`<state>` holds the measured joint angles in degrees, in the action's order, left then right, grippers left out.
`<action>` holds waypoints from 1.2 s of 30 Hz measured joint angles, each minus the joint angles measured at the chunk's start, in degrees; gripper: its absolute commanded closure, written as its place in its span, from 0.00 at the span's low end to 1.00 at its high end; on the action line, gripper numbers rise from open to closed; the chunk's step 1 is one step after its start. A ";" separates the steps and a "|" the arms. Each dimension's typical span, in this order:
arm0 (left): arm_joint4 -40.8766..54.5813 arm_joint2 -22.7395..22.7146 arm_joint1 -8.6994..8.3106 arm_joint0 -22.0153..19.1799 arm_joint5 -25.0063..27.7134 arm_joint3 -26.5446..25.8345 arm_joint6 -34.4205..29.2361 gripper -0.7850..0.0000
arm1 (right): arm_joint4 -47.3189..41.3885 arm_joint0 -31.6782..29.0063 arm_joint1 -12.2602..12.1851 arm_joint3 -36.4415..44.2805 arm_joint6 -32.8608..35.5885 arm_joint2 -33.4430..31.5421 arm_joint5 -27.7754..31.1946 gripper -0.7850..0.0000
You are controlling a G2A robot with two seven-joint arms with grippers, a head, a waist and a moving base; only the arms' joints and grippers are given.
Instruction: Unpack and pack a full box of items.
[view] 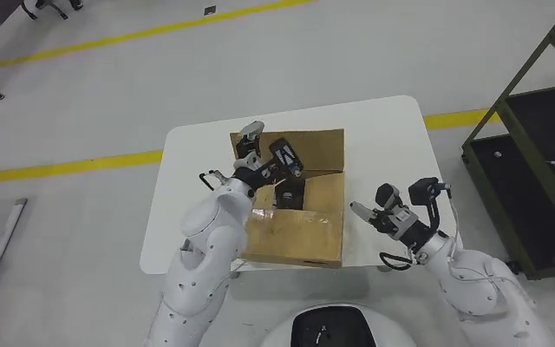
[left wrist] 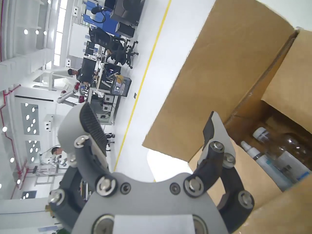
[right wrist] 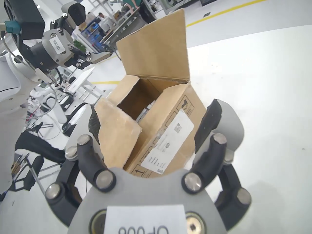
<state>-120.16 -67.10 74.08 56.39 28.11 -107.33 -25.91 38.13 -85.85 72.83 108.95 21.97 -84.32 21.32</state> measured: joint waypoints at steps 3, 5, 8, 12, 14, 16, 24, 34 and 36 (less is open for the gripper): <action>1.69 -3.01 -0.33 5.86 -2.70 -4.06 -1.68 0.00 | -1.70 0.60 -0.43 0.30 4.10 -0.21 3.43 0.00; 2.50 -4.98 -0.57 9.62 -4.28 -6.19 -2.11 0.00 | -1.77 0.94 -0.73 0.47 6.72 -0.27 5.36 0.00; 3.13 -8.19 -0.98 15.42 -5.95 -8.78 -2.09 0.00 | -1.69 1.37 -1.13 0.56 9.42 -0.60 7.20 0.00; 5.05 -11.31 -1.28 20.98 -7.31 -11.45 -1.08 0.00 | -0.42 1.55 -1.23 0.71 9.51 -0.97 6.76 0.00; 4.91 -11.56 -1.33 21.48 -7.19 -11.63 -0.82 0.00 | -0.52 1.54 -1.23 0.70 9.49 -0.96 6.76 0.00; 4.88 -11.51 -1.33 21.41 -7.16 -11.59 -0.82 0.00 | -0.53 1.54 -1.23 0.70 9.49 -0.95 6.77 0.00; 4.89 -11.49 -1.33 21.38 -7.16 -11.58 -0.84 0.00 | -9.82 3.21 -1.36 0.05 10.66 -0.60 6.52 0.00; 4.80 -11.92 -1.38 22.03 -7.63 -11.35 -0.23 0.00 | -17.45 10.65 -2.41 -4.88 24.56 1.13 3.06 0.51; 4.89 -12.74 -1.43 22.41 -8.18 -11.48 -0.30 0.00 | -16.71 11.52 -2.52 -5.98 25.72 2.21 2.53 0.35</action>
<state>-115.27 -79.84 72.65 78.80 19.93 -118.81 -26.21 21.43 -74.32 70.32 102.97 47.68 -82.11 23.85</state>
